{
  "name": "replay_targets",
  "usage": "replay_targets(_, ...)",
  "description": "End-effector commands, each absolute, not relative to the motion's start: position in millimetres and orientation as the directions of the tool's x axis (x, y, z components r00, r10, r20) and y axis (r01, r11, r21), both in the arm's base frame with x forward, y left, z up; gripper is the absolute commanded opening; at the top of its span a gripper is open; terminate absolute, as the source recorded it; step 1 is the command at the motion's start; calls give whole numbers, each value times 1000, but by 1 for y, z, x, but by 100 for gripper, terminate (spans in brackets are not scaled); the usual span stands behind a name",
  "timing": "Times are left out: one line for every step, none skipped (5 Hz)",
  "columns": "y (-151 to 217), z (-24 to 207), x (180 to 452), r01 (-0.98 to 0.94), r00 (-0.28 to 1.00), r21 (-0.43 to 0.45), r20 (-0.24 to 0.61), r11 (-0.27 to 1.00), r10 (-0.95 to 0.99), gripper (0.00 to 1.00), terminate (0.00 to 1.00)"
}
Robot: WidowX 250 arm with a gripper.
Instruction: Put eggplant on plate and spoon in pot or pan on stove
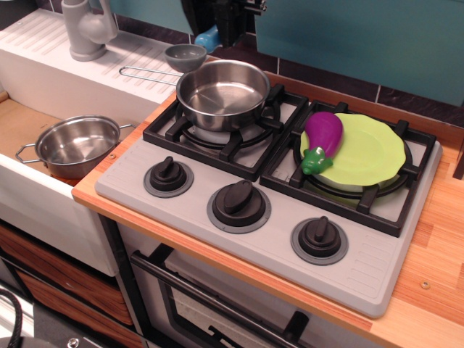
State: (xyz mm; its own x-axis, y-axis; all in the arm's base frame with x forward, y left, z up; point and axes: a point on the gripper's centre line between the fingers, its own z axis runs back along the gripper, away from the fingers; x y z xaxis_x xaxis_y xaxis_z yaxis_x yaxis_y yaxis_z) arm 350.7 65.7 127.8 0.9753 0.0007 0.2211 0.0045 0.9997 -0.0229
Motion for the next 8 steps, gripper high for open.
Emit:
replay_targets(74,135,383,24,953,-21,303,999,-16,0,0)
replay_targets(73,127,388,30,949,-31,314,999,-19,0,0)
replay_targets(69,119,390,31,945,-31,326,999,-19,0,0)
replay_targets(68,121,389,34,946,-33,324,999,-21,100,0)
replay_targets(61,126,384,21,947,-28,320,999,-11,100,0)
replay_targets(51,132,377,4,950,-16,314,1000,1,100,0)
replay_targets(37,140,366,-14,952,-3,307,1000,15,100,0)
replay_targets(16,149,348,-42,952,-2,304,999,41,100,0)
